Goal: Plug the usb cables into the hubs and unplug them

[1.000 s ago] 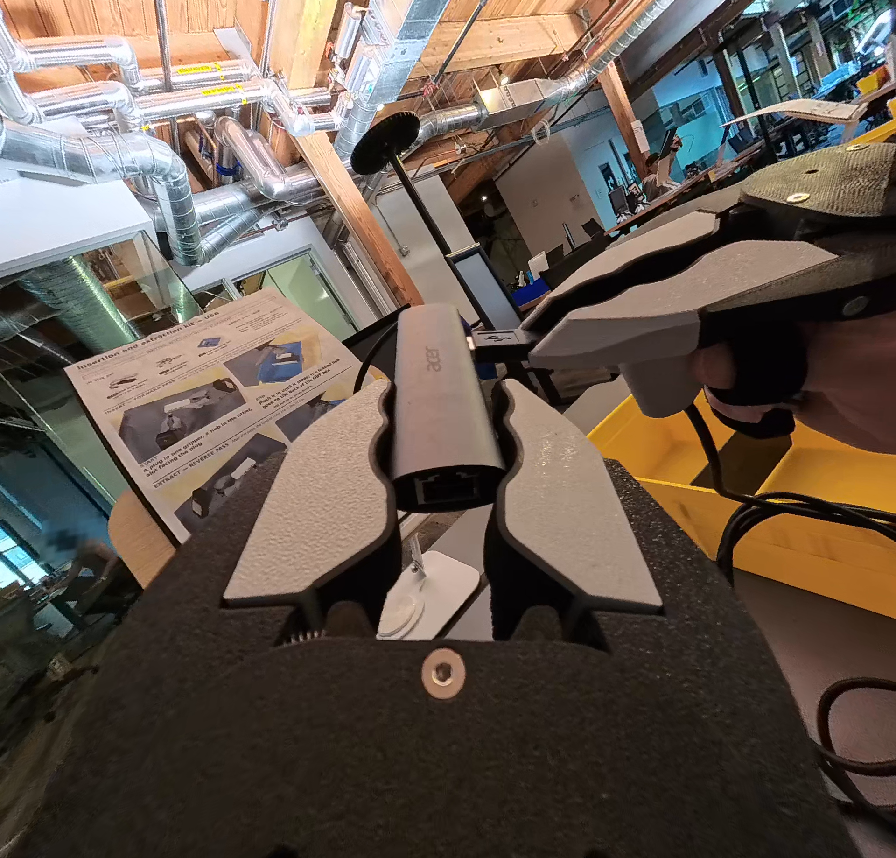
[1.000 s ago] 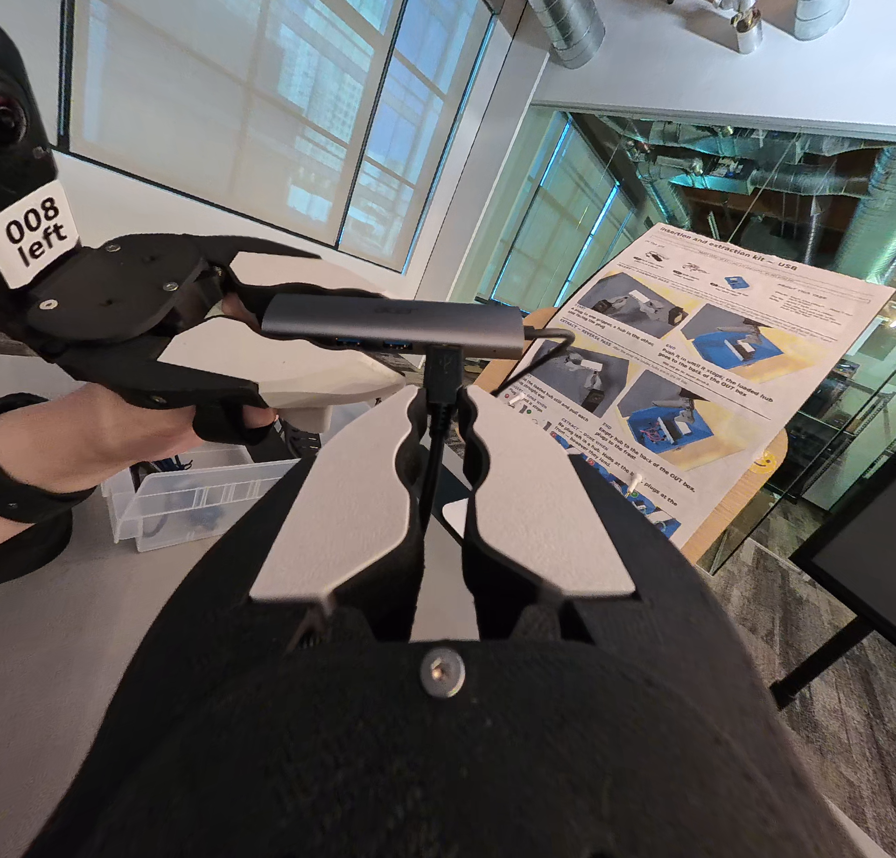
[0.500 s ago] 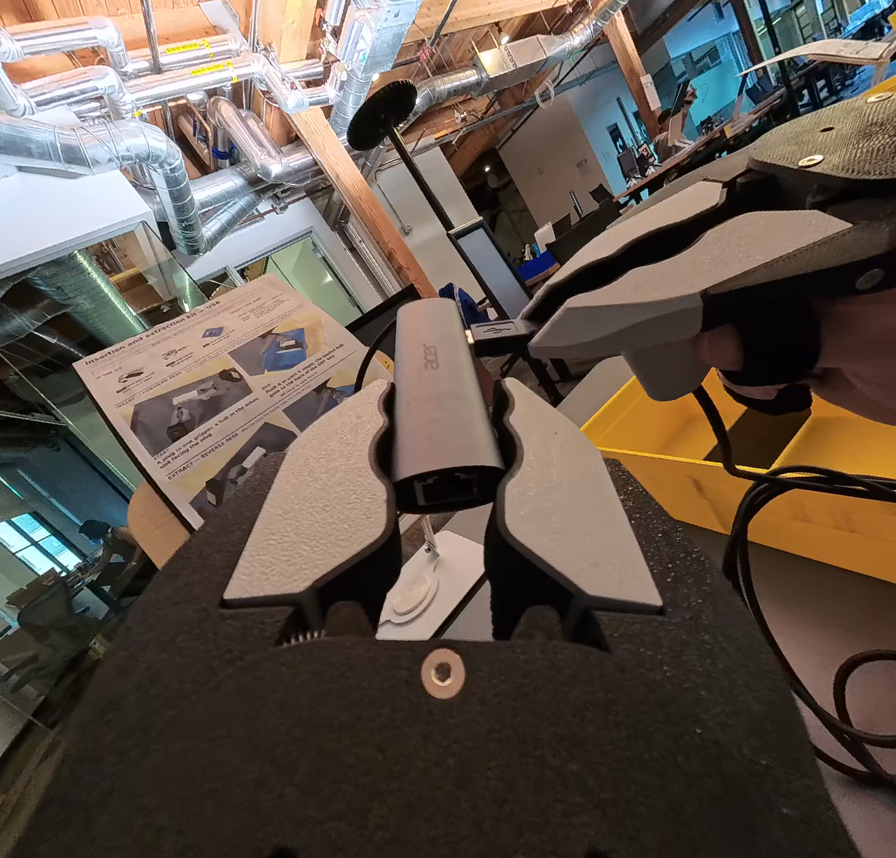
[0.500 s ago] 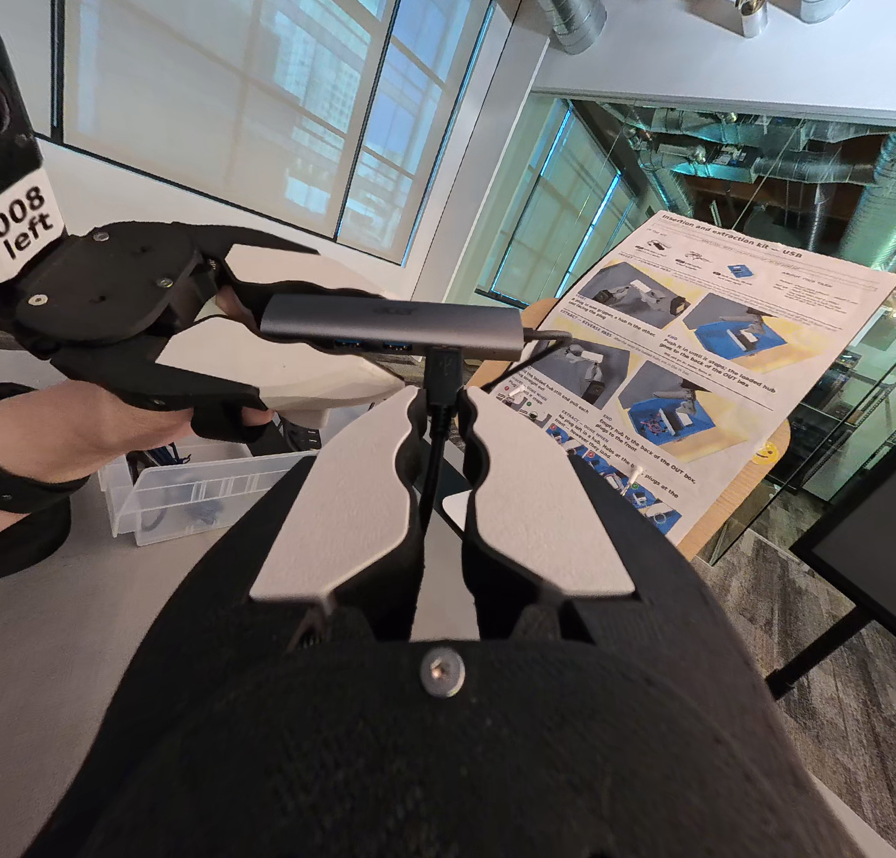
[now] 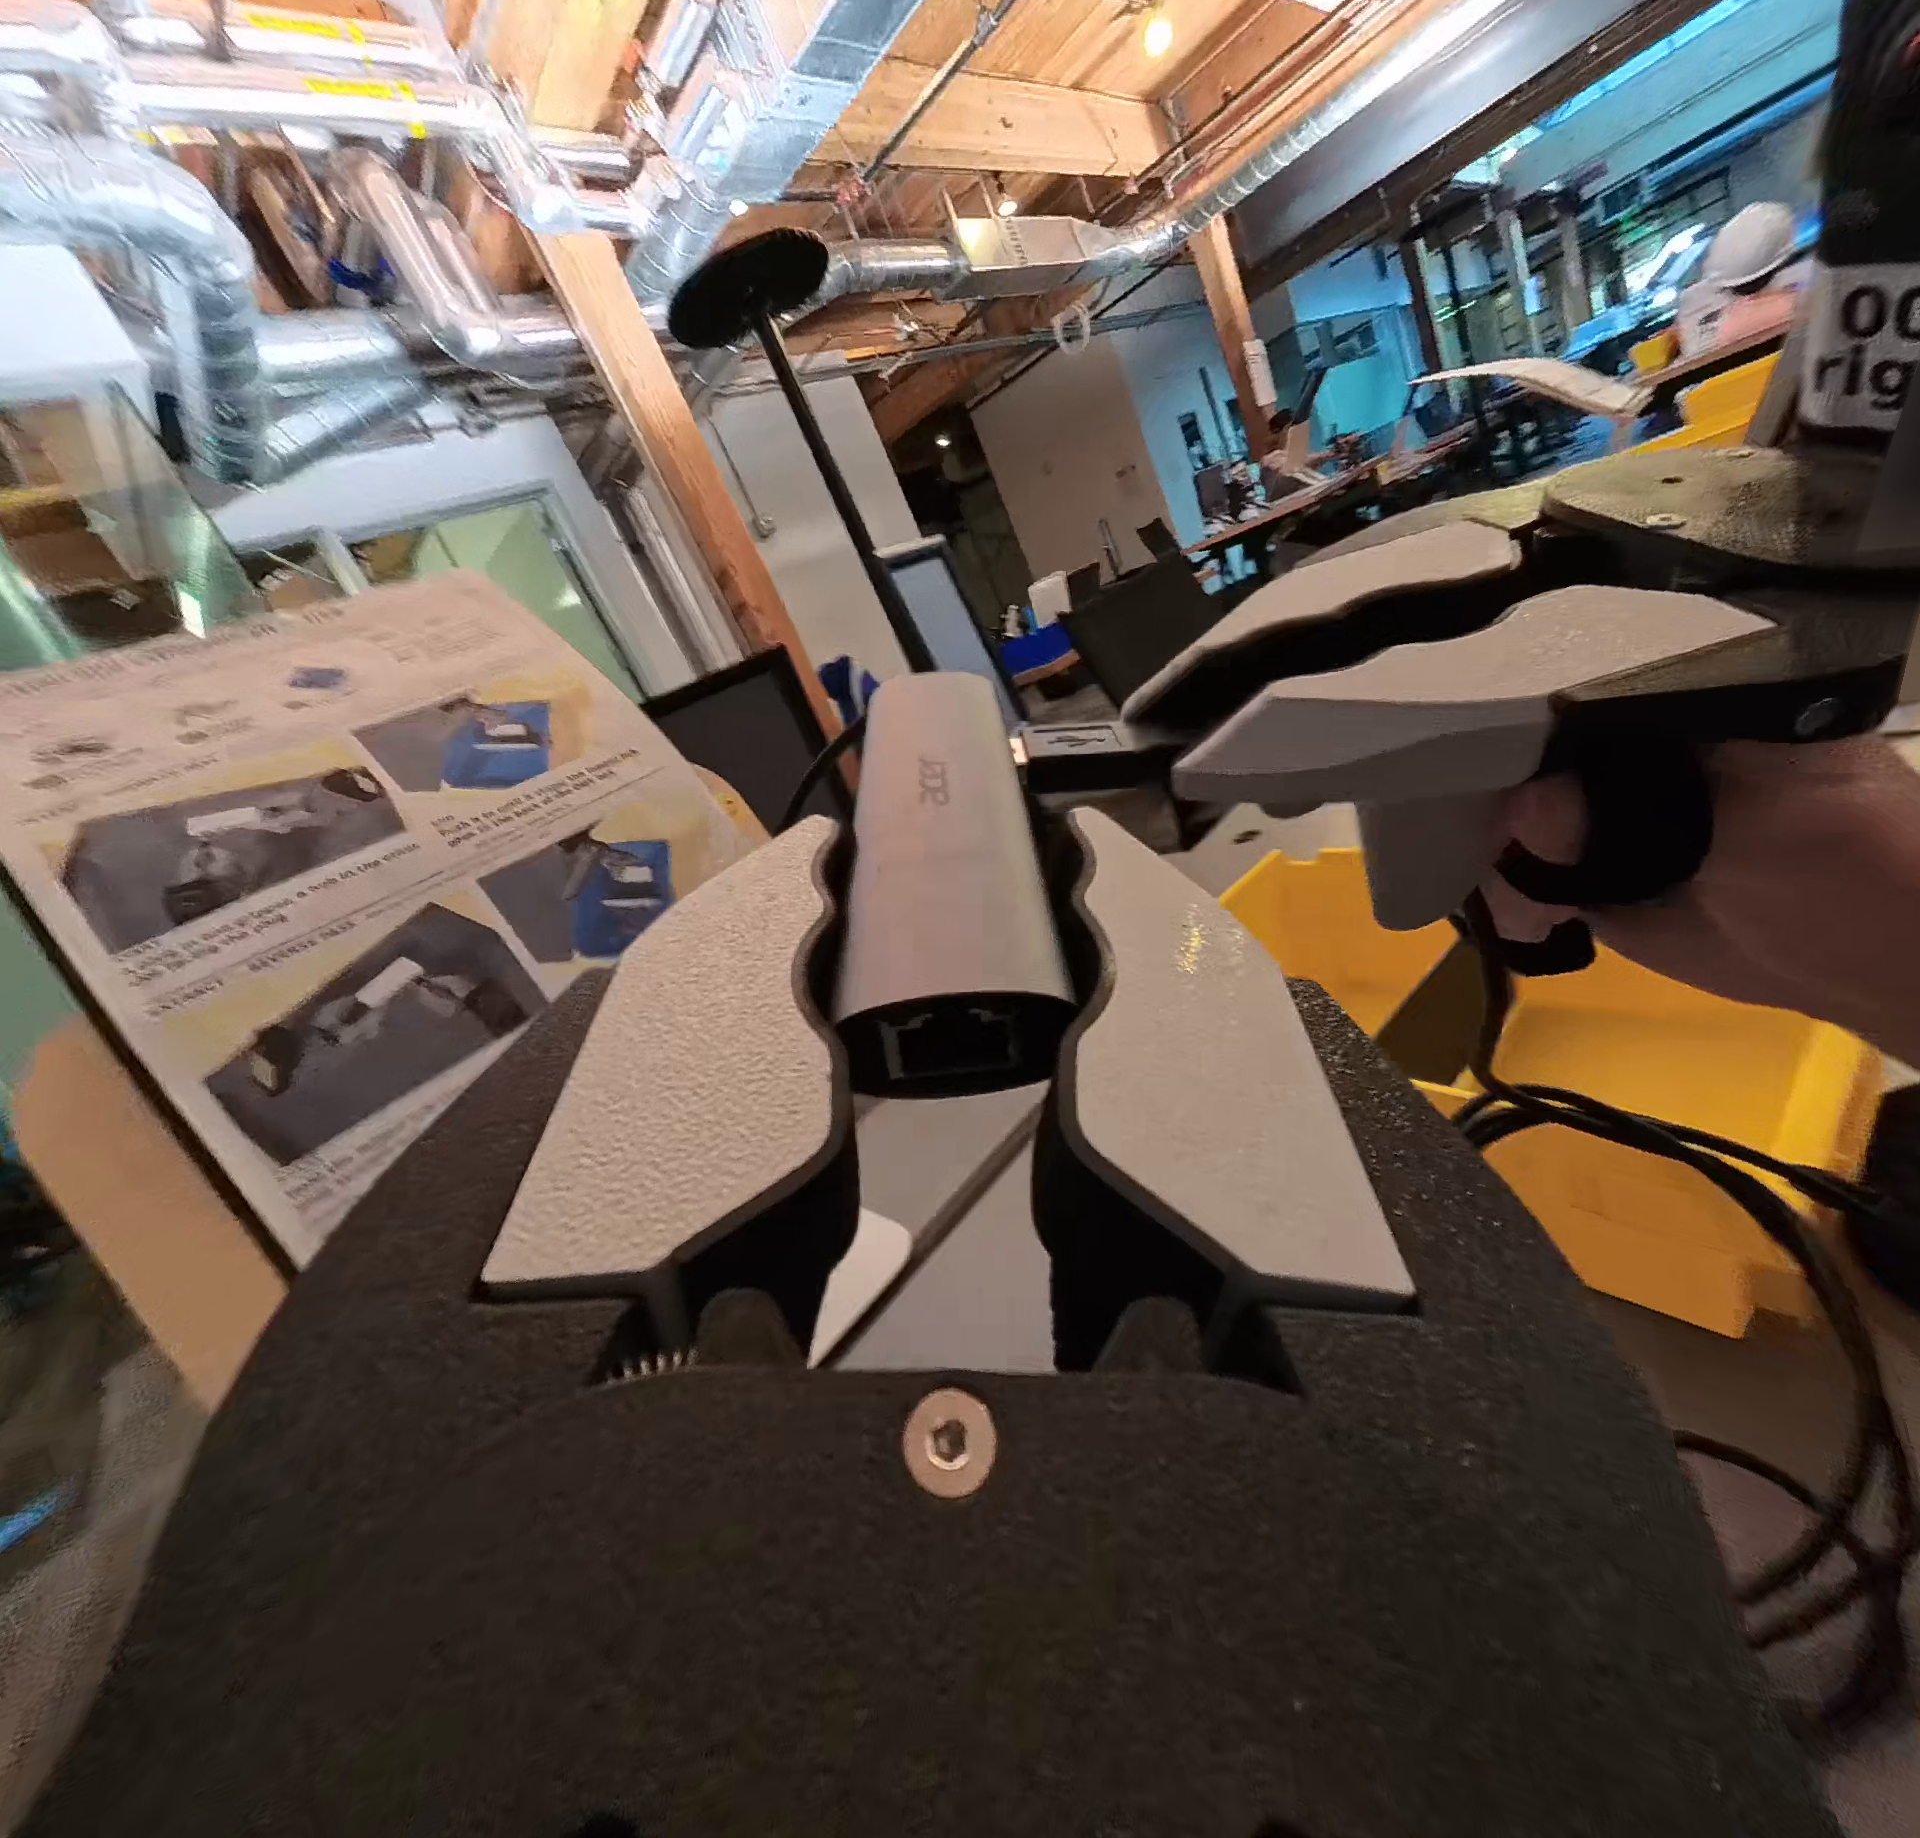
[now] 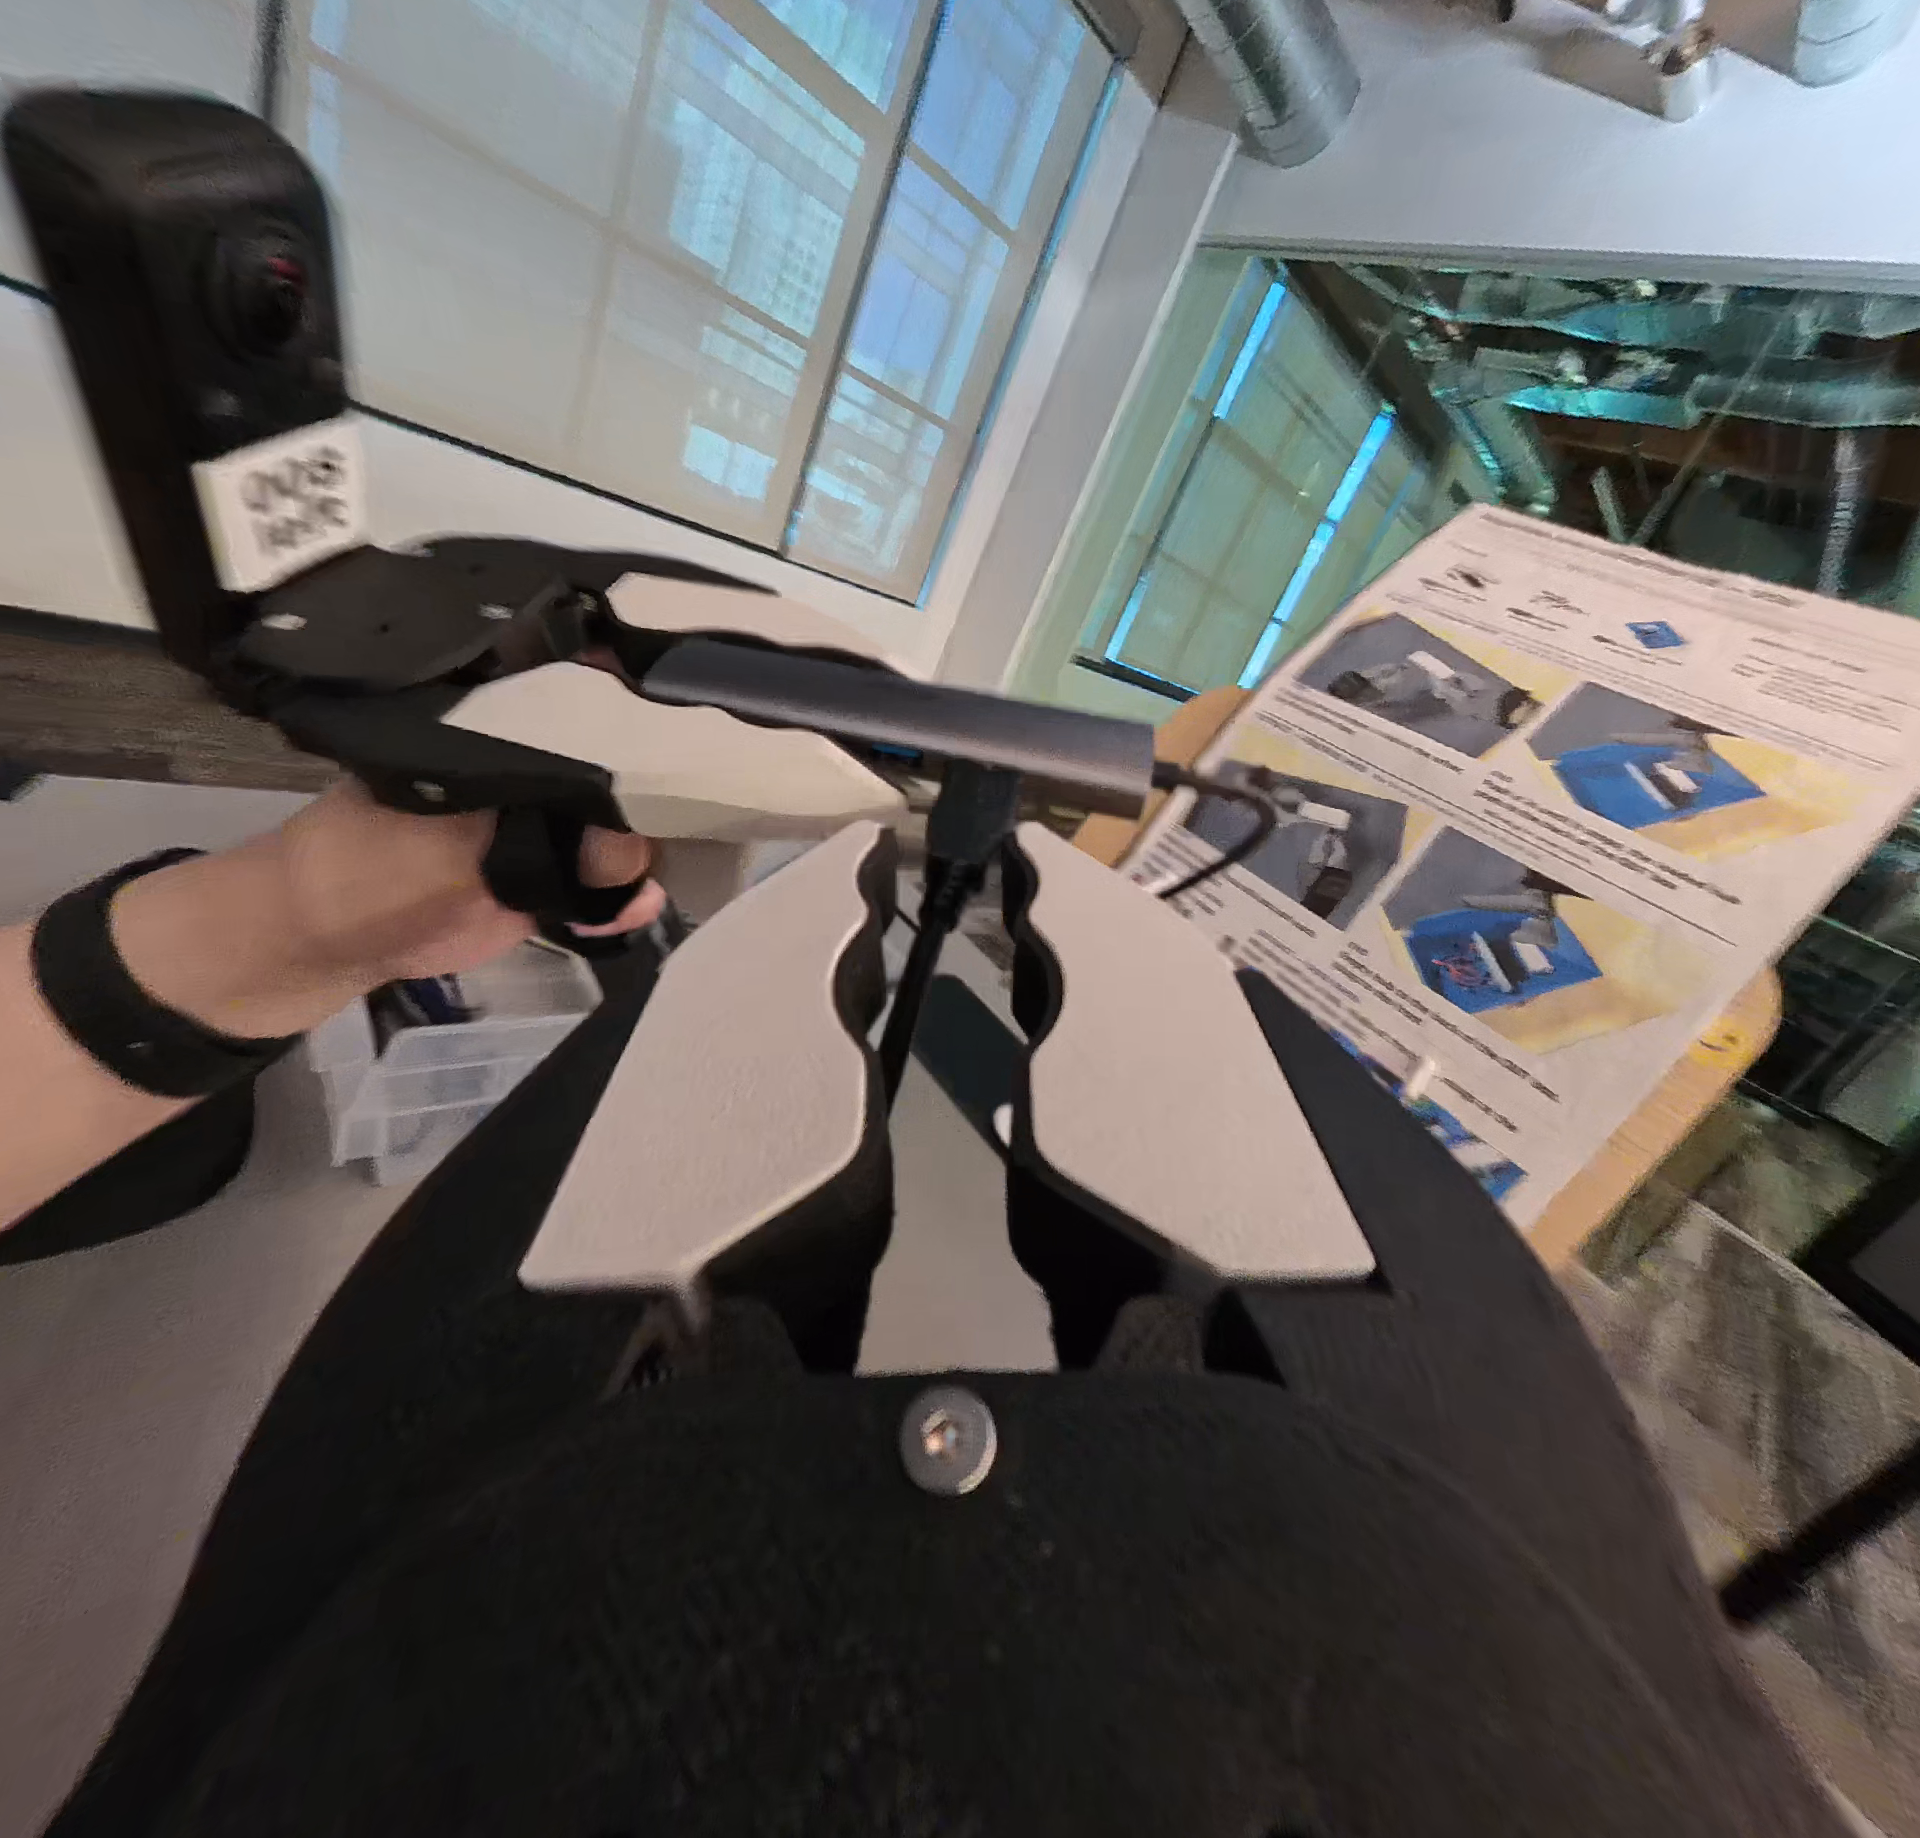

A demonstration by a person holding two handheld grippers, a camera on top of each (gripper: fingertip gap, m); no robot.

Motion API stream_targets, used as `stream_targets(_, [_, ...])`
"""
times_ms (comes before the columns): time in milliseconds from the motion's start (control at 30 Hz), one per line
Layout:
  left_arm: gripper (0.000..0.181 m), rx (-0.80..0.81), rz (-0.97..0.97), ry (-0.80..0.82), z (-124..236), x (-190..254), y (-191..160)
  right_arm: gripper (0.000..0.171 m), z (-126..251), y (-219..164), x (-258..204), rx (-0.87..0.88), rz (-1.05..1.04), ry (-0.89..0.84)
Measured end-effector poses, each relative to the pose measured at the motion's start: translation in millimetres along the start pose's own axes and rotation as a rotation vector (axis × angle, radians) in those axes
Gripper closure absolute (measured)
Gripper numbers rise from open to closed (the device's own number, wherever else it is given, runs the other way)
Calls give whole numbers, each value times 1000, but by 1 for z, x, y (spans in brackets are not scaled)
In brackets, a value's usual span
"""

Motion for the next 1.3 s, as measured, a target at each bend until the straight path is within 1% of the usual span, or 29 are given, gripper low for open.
stream_targets(100, [145,-22,116,-37,6,-13,-5,148,7,12,1,39,-29,87])
stream_targets(233, [145,-5,306,-192,12,-21,-9,148,19,18,12,38,49,151])
stream_targets(300, [145,0,355,-250,12,-20,-11,142,20,10,19,5,127,154])
stream_targets(433, [145,-31,430,-341,5,-12,-13,140,13,-16,20,-86,351,106])
stream_targets(500, [145,-44,464,-384,1,-8,-14,139,11,-21,14,-59,442,82])
stream_targets(567, [145,-51,487,-378,-1,-8,-16,140,9,-25,12,-63,457,71])
stream_targets(633, [145,-56,485,-366,0,-11,-18,140,8,-27,17,-142,379,99])
stream_targets(733, [145,-42,492,-337,7,-19,-18,139,18,-25,27,-192,173,237])
stream_targets(767, [145,-35,496,-327,10,-22,-17,135,22,-24,32,-228,84,276])
stream_targets(833, [145,-27,489,-305,15,-27,-16,113,30,-24,39,-329,-122,358])
stream_targets(867, [145,-26,484,-295,18,-29,-15,109,34,-25,39,-371,-199,387])
stream_targets(933, [145,-18,491,-286,21,-34,-16,102,39,-29,31,-446,-276,394])
stream_targets(967, [145,-13,498,-284,22,-35,-16,101,40,-35,25,-500,-289,351])
stream_targets(1033, [145,-5,502,-286,23,-37,-17,96,45,-60,10,-667,-240,239])
stream_targets(1067, [145,-1,503,-290,23,-37,-17,96,48,-75,3,-750,-209,188])
stream_targets(1133, [145,4,507,-296,22,-38,-17,95,50,-103,-8,-889,-206,159])
stream_targets(1167, [145,4,508,-298,22,-37,-17,98,50,-114,-11,-945,-232,141])
stream_targets(1200, [145,1,509,-296,22,-37,-18,104,52,-121,-13,-988,-262,136])
stream_targets(1233, [145,-5,507,-294,22,-37,-19,111,55,-124,-16,-1008,-295,150])
stream_targets(1300, [145,-22,499,-284,23,-37,-20,120,63,-122,-19,-965,-346,133])
Point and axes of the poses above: each gripper's, where its closed fingertips meet, z back along the fingers, y out of its top, x = y × z across the jaws, the point moved 8 cm from there along z, back along the fingers, and after that the axes turned 4 degrees about -y, right-handed, at the moved point
